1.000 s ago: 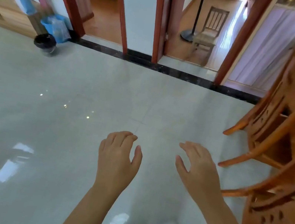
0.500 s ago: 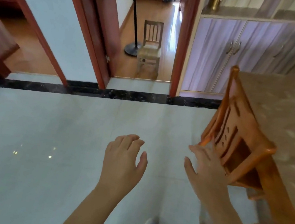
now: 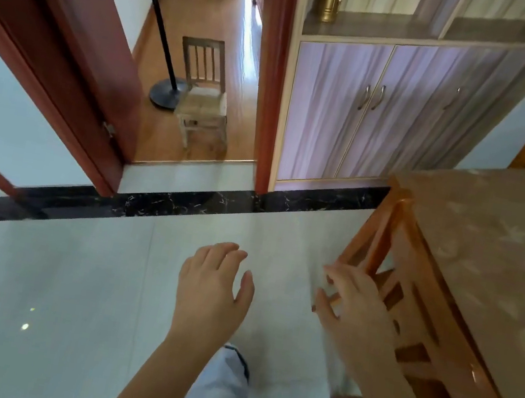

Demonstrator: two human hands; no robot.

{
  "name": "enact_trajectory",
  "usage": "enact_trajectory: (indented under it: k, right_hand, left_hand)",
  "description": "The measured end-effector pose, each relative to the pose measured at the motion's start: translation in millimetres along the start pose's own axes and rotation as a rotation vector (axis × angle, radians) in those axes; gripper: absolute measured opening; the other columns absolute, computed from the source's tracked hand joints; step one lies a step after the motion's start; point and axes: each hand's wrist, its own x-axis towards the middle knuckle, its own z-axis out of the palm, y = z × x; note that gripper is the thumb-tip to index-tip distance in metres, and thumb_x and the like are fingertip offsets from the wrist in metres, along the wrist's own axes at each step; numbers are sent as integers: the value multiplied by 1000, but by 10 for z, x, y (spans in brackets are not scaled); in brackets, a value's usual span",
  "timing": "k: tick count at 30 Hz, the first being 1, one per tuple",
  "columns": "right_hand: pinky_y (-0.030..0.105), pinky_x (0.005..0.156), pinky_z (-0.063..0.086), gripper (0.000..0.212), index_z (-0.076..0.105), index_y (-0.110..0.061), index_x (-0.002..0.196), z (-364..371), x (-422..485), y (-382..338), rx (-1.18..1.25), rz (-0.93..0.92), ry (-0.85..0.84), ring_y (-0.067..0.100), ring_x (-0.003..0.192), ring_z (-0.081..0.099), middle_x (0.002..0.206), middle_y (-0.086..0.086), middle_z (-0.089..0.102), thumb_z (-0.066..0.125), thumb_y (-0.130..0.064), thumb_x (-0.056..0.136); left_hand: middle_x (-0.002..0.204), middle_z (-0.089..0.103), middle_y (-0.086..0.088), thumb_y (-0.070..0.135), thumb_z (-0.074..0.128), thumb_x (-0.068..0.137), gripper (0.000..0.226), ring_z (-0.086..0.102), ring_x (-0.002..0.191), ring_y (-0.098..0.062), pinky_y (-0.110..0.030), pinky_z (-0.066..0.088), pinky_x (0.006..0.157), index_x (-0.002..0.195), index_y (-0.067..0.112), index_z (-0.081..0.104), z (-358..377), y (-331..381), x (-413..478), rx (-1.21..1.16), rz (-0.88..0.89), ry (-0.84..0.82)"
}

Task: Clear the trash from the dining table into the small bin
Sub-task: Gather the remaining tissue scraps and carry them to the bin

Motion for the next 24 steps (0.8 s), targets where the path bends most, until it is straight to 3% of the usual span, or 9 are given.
enact_trajectory:
  k: [3, 5, 15, 24]
  right_hand:
    - [44, 96, 45, 39, 53, -11, 122, 81, 863, -180, 9, 9, -52, 26, 112, 54, 126, 12, 57, 53, -28, 87]
    - [43, 102, 39, 39, 52, -12, 123, 106, 1400, -282, 52, 18, -22, 26, 119, 47, 130, 11, 54, 52, -29, 88]
    - [48, 88, 48, 33, 61, -2, 109, 185, 3103, 204, 69, 150, 145, 35, 102, 60, 110, 20, 65, 67, -10, 78]
    - [38, 84, 46, 30, 61, -6, 108, -148, 4576, 1332, 81, 282, 253, 33, 103, 56, 113, 15, 63, 65, -11, 80]
  left_hand:
    - [99, 70, -13, 9, 71, 73, 23, 63, 92, -33, -44, 47, 82, 95, 4, 67, 59, -244, 791, -18, 12, -13]
    - [99, 69, -12, 10, 71, 73, 23, 63, 93, -32, -44, 47, 82, 96, 5, 67, 105, -360, 1311, -25, 33, -13]
    - [98, 69, -14, 8, 71, 72, 23, 62, 90, -34, -49, 49, 81, 94, 5, 66, 830, -318, 3289, -75, 186, -102]
    - [95, 69, -12, 15, 58, 74, 23, 62, 86, -32, -42, 49, 75, 93, 4, 66, 1620, 522, 5052, -123, 424, -141]
